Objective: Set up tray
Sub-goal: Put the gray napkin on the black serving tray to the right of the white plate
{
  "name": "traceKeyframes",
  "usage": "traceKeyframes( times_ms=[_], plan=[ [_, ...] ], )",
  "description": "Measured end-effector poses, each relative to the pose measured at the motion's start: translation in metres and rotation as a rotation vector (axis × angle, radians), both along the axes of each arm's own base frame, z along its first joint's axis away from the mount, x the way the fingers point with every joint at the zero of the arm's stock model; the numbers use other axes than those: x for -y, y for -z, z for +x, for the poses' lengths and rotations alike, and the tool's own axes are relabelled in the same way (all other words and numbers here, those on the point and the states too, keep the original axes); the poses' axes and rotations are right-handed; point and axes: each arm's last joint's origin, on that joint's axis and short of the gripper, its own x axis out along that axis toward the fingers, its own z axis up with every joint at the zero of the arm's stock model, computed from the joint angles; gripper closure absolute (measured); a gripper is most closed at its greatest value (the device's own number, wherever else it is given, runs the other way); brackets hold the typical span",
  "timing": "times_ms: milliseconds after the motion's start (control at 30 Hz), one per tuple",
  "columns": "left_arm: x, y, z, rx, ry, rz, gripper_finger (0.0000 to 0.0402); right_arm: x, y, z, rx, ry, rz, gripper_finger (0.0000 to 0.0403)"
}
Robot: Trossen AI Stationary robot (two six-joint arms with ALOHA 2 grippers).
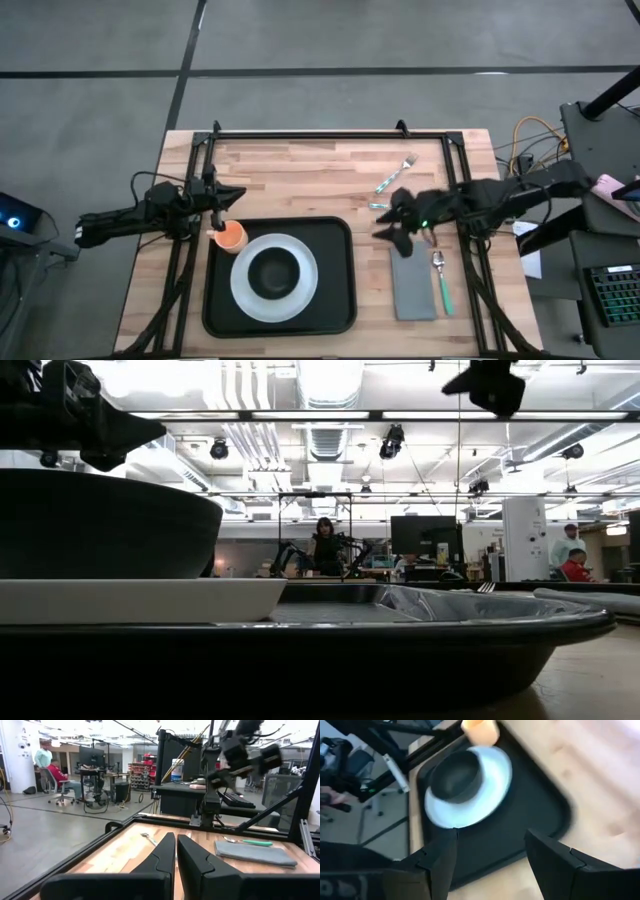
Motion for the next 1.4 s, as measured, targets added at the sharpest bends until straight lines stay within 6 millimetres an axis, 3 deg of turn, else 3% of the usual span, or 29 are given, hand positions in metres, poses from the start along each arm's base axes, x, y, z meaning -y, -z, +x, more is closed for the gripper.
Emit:
traceKeyframes(
  times_ms=[133, 300, 500, 667, 867, 1067, 1400],
  plan=[
    [-0.001, 0.000, 0.000, 0.000, -0.022, -0.002, 0.0401, -0.025, -0.001, 0.021, -0.065, -0.034, 0.104, 0.0183],
    [-0.001, 0.000, 0.000, 0.000, -0.023, -0.002, 0.0401, -0.060, 0.003, 0.035, -0.270, -0.092, 0.173, 0.0183],
    [-0.001, 0.000, 0.000, 0.001, -0.023, -0.002, 0.0401, -0.102, 0.007, 0.050, -0.359, -0.159, 0.160, 0.0183],
    [-0.001, 0.000, 0.000, 0.001, -0.024, -0.002, 0.0401, -0.140, 0.022, 0.051, -0.446, -0.302, 0.087, 0.0183],
    [-0.001, 0.000, 0.000, 0.000, -0.023, -0.002, 0.0402, -0.176, 0.057, 0.049, -0.623, -0.348, 0.132, 0.0183],
    [-0.001, 0.000, 0.000, 0.001, -0.023, -0.002, 0.0402, -0.196, 0.087, 0.046, -0.730, -0.342, 0.116, 0.0184],
    [-0.001, 0.000, 0.000, 0.000, -0.024, -0.003, 0.0401, -0.201, 0.107, 0.034, -0.810, -0.321, -0.003, 0.0184]
  ],
)
